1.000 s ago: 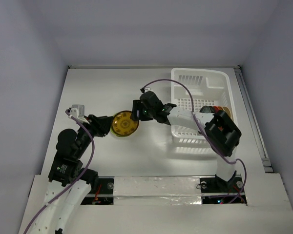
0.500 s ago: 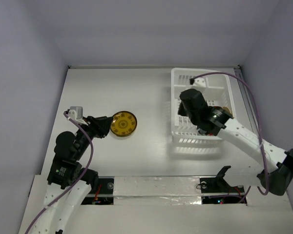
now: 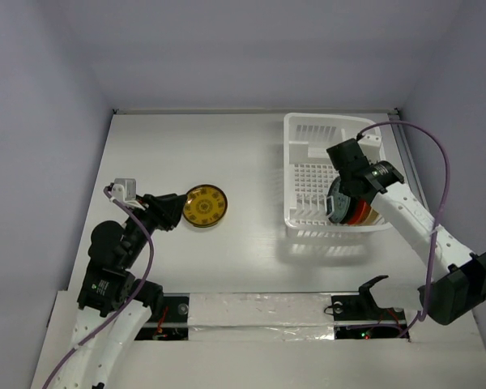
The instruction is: Unload the plates from the dish rack
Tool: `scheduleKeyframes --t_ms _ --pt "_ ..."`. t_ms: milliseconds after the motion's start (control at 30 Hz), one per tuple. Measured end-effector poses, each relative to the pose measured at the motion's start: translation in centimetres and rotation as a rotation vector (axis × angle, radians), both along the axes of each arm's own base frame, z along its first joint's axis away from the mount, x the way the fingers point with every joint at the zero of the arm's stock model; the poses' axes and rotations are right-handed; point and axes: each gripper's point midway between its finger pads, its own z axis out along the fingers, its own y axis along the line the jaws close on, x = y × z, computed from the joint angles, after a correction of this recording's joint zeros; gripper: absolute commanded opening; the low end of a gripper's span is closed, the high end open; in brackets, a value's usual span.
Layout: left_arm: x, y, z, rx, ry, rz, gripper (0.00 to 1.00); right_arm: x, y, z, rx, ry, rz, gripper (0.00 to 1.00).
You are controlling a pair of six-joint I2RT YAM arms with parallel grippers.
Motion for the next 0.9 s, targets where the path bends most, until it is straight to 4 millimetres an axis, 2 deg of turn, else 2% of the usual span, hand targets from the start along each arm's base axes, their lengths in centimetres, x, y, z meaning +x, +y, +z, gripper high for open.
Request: scheduleKeyframes --t_ms 100,400,700,767,900 --pt "-0.1 0.0 0.1 -0.002 -0.005 -0.001 0.34 0.2 -1.1 -0.4 -0.012 0.029 -0.013 0.35" --pt "-0.3 -0.2 0.2 -0.003 -0.009 -0.011 0.34 1.0 -0.5 -2.8 -0.048 0.119 0.038 0.31" --pt "-0.3 -0.2 0.2 -0.003 -0.009 -0.011 0.34 1.6 -0.3 -4.0 -0.073 0.159 0.063 0.30" --pt "-0.3 -0.2 0.2 -0.003 -0.009 -0.011 0.34 1.9 -0.1 -4.5 -0.082 0.172 0.066 0.28" --pt "-0.3 -0.2 0.2 -0.003 -0.009 -0.011 0.34 2.1 -0.4 -5.2 -0.114 0.199 0.067 0.11"
